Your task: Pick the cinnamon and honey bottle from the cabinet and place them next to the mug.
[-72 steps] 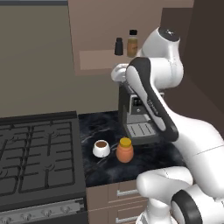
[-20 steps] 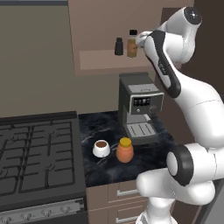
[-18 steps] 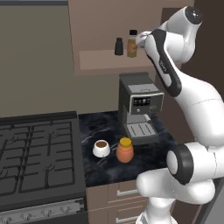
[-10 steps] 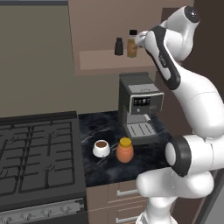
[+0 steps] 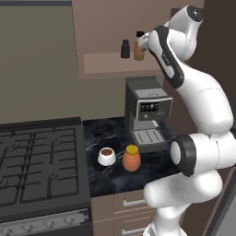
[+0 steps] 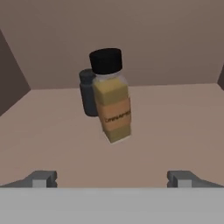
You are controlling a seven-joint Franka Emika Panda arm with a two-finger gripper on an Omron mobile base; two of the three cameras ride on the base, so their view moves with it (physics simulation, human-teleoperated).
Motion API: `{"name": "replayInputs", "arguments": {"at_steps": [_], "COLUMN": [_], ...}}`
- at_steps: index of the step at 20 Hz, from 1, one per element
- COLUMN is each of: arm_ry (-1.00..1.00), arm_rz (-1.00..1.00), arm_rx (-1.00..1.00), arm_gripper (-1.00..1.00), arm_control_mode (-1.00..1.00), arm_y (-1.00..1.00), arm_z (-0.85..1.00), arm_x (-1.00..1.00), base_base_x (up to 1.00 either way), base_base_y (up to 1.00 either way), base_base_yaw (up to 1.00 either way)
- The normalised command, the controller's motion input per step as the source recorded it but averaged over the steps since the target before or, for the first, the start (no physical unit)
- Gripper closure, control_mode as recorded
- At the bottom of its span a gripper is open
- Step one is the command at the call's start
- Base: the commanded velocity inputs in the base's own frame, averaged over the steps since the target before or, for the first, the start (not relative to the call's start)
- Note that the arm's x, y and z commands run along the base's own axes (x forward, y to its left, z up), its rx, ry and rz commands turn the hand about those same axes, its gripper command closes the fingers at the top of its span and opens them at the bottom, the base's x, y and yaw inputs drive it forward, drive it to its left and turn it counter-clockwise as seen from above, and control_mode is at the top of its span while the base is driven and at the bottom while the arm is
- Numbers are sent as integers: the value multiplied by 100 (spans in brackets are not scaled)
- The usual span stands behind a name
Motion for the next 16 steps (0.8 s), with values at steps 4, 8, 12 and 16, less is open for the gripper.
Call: {"name": "replayInputs", "arguments": {"at_steps": [4, 8, 12, 16], "arm_ry": [2, 0, 0, 0], "arm_rz": [0, 0, 3, 4], "arm_rx": [-1, 0, 0, 0], "arm_gripper": [-100, -100, -100, -100], "arm_control_mode": [-100, -100, -100, -100], "arm_y": [5, 3, 0, 0], "arm_z": [-14, -4, 0, 0], "arm_x": [31, 30, 29, 19], "base_base_x": [0, 0, 0, 0], "base_base_y": [0, 0, 0, 0], "base_base_yaw": [0, 0, 0, 0]}}
